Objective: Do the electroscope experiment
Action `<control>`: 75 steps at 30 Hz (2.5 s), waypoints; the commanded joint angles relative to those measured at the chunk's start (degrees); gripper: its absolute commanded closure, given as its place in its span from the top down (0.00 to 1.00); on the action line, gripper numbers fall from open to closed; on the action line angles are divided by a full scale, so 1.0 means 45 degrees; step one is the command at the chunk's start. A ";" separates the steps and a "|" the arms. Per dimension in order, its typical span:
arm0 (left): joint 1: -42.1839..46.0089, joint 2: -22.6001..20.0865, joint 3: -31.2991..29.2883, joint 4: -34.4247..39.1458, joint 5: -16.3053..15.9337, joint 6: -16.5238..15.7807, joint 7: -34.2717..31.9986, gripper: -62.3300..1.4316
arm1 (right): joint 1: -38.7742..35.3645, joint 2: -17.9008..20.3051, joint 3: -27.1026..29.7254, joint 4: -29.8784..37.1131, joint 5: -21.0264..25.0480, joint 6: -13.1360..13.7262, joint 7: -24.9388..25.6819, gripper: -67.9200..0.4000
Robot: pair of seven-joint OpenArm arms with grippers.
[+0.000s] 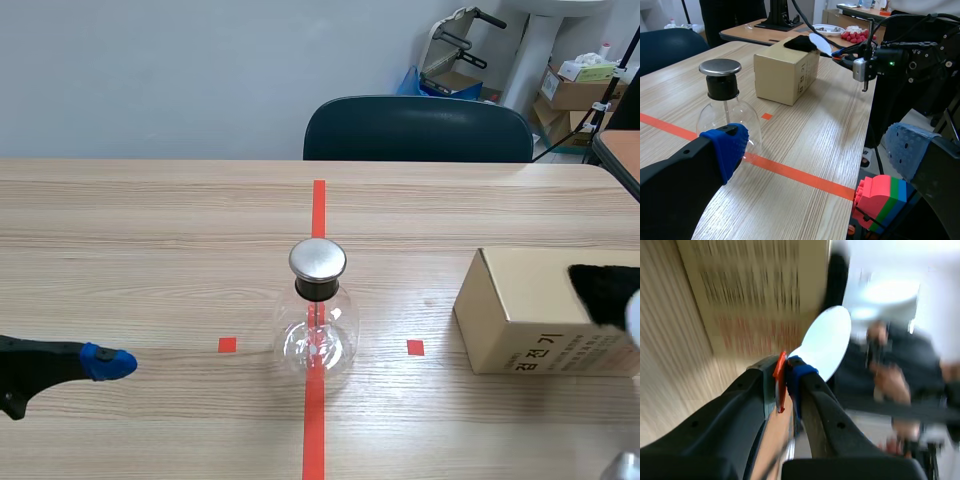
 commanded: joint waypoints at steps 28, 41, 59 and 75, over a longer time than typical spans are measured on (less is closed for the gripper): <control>-0.0044 0.0068 -0.0039 0.0253 -0.0180 -0.0019 -0.0253 0.94 | 0.0151 0.0170 0.0442 0.0165 -0.0330 -0.0539 0.1146 0.03; -0.0044 0.0068 -0.0039 0.0253 -0.0180 -0.0015 -0.0253 0.94 | 0.0160 -0.0039 0.0427 0.0165 -0.0039 -0.0539 -0.0670 0.03; -0.0044 0.0073 -0.0039 0.0253 -0.0180 -0.0015 -0.0214 0.94 | 0.0219 -0.0044 0.0432 0.0301 -0.0029 -0.0539 0.1569 0.03; -0.0044 0.0141 -0.0039 0.0253 -0.0175 -0.0015 -0.0214 0.94 | 0.0126 -0.0039 0.0432 0.0675 0.0214 -0.0539 0.1088 0.03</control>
